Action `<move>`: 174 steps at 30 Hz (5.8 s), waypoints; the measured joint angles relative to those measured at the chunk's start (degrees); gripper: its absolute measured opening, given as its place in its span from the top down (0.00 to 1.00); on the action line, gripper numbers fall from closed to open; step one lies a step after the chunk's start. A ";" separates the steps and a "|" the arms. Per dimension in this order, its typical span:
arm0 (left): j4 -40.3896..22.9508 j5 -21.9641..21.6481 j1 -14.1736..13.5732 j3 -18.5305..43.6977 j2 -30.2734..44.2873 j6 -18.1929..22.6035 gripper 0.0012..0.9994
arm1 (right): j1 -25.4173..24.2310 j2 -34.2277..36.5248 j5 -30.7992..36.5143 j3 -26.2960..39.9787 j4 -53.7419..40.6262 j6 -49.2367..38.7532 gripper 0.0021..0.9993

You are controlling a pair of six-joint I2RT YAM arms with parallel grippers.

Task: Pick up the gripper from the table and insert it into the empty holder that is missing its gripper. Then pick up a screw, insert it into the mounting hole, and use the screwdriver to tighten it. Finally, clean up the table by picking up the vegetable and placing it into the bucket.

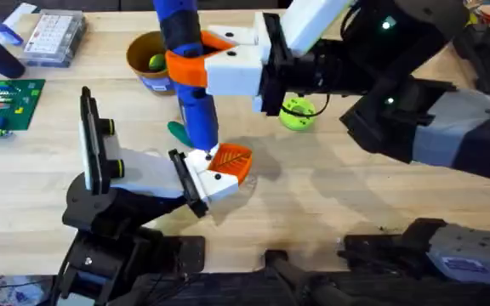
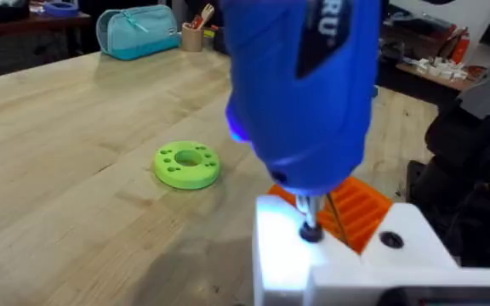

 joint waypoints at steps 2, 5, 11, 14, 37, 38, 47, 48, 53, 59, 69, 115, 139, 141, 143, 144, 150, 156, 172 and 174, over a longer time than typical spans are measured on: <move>-0.02 0.04 0.00 0.00 0.02 -0.02 0.98 | 0.02 0.40 0.02 0.00 0.36 0.02 0.96; -0.04 0.17 0.00 0.00 0.02 -0.04 0.98 | 0.02 0.95 0.28 0.00 0.86 0.06 0.96; -0.04 0.20 0.00 0.00 0.02 -0.06 0.98 | 0.04 0.99 0.35 0.00 0.88 0.09 0.95; -0.04 0.22 0.00 0.00 0.02 -0.28 0.98 | 0.06 0.97 0.24 0.00 1.07 0.07 0.96; -0.07 0.44 0.00 0.00 0.02 -0.46 0.98 | 0.05 0.97 -0.02 -0.50 1.93 0.88 0.96; -0.07 0.45 0.00 0.00 0.02 -0.46 0.98 | 0.04 0.96 -0.02 -0.83 2.75 0.90 0.96; -0.07 0.61 -0.01 0.00 0.02 -0.47 0.98 | 0.04 0.98 -1.65 -1.97 6.37 0.90 0.96; -0.07 0.67 -0.02 0.00 0.02 -0.48 0.98 | 0.04 0.97 -1.82 -1.97 6.49 0.90 0.96; -0.09 1.13 -0.02 0.00 0.02 -0.46 0.98 | 0.02 0.99 -3.68 -2.00 7.52 0.77 0.96; -0.14 1.40 -0.07 0.00 0.02 -0.46 0.98 | 0.03 0.96 -5.82 -2.01 8.39 0.42 0.96; -0.20 1.55 -0.07 0.02 0.02 -0.46 0.98 | 0.02 0.96 -6.29 -2.01 8.44 0.26 0.96; -0.11 1.24 -0.07 0.02 0.01 -0.37 0.98 | 0.41 2.10 -5.42 -3.41 18.23 2.61 0.96; -0.24 1.73 -0.07 0.02 0.28 -0.68 0.98 | 1.01 2.10 -2.73 -3.31 11.82 3.05 0.96; -0.24 1.70 -0.07 0.02 0.28 -0.70 0.98 | 1.01 2.10 -2.69 -3.30 11.82 3.04 0.96; -0.24 1.73 -0.07 0.02 0.28 -0.73 0.98 | 1.04 2.10 -2.75 -3.30 11.82 3.04 0.96; -0.24 1.73 -0.07 0.02 0.28 -0.71 0.98 | 1.05 2.10 -2.74 -3.30 11.81 3.04 0.96; -0.26 1.69 -0.07 0.02 0.28 -1.06 0.98 | 0.10 2.10 -3.42 -3.23 11.16 3.07 0.96; -0.22 1.72 -0.07 0.02 0.33 -1.03 0.98 | -2.80 2.76 -9.47 -3.23 14.97 3.40 0.96; -0.17 1.29 -0.20 0.04 0.22 -0.42 0.98 | -3.67 4.02 -16.26 -3.45 28.66 8.11 0.95; -0.15 1.25 -0.21 0.04 0.23 -0.42 0.98 | -3.67 4.02 -16.54 -3.45 28.87 8.45 0.96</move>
